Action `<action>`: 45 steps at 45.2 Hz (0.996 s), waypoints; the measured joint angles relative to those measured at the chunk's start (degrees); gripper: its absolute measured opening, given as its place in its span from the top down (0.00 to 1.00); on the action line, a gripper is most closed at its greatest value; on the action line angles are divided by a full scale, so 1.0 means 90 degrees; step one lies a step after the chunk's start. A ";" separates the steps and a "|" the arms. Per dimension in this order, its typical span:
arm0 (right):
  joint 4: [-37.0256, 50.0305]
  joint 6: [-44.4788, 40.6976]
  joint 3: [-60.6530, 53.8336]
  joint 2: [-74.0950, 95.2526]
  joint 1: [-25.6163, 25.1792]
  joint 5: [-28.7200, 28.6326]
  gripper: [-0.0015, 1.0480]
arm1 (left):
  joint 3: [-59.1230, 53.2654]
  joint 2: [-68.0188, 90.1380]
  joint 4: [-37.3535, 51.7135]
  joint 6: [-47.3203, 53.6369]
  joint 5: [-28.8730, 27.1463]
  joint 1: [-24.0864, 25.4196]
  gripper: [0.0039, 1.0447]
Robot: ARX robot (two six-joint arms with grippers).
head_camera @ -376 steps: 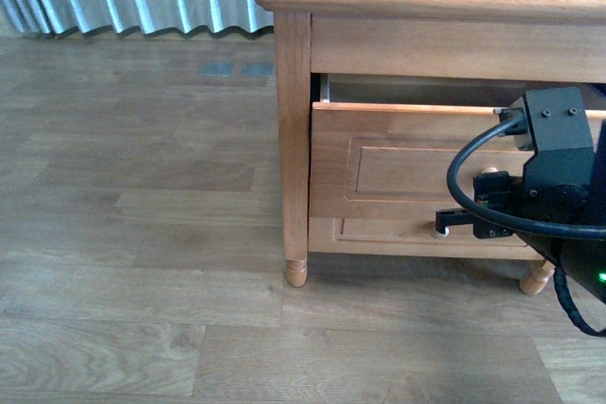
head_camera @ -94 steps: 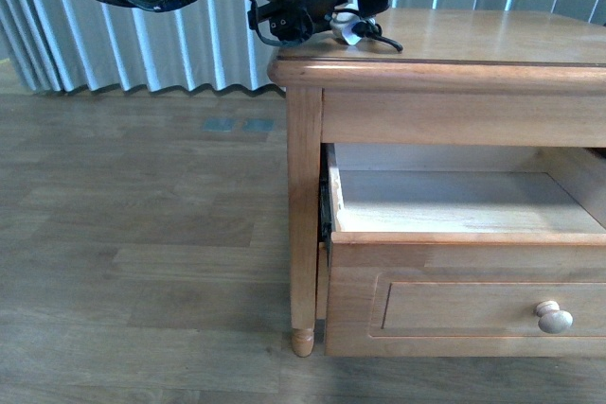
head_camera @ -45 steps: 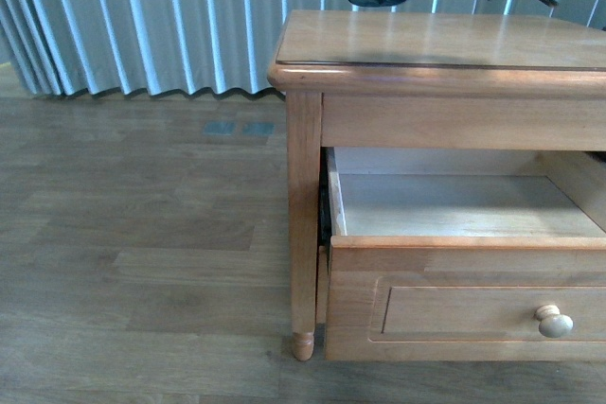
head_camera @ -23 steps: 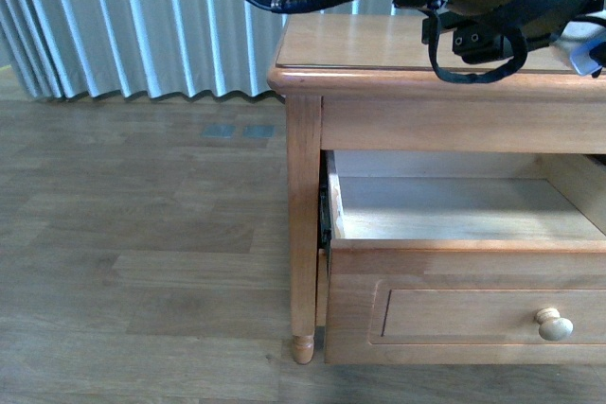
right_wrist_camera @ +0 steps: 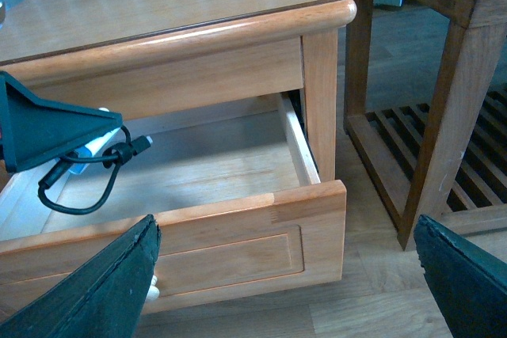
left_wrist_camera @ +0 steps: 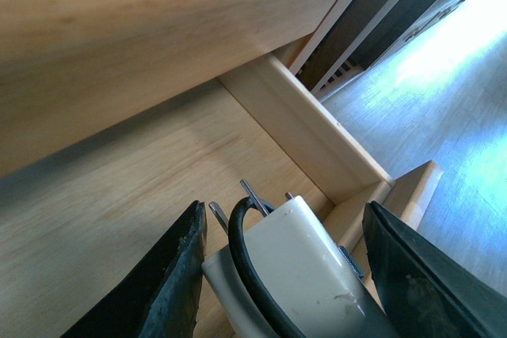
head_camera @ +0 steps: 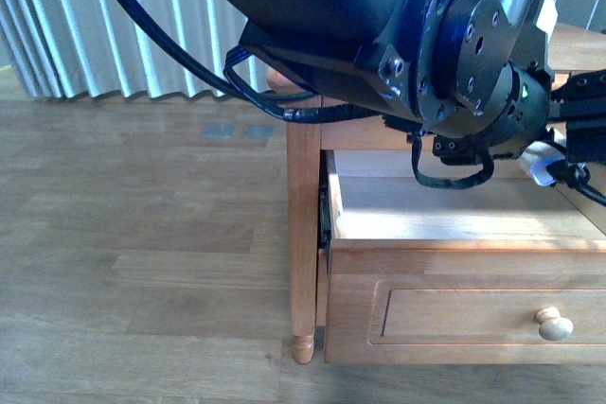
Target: Put charger into drawer
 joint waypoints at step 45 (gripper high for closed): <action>0.0000 0.0000 0.0000 0.0000 0.0000 0.0000 0.08 | -0.1268 -0.1479 0.0748 0.0138 -0.1214 0.0372 0.06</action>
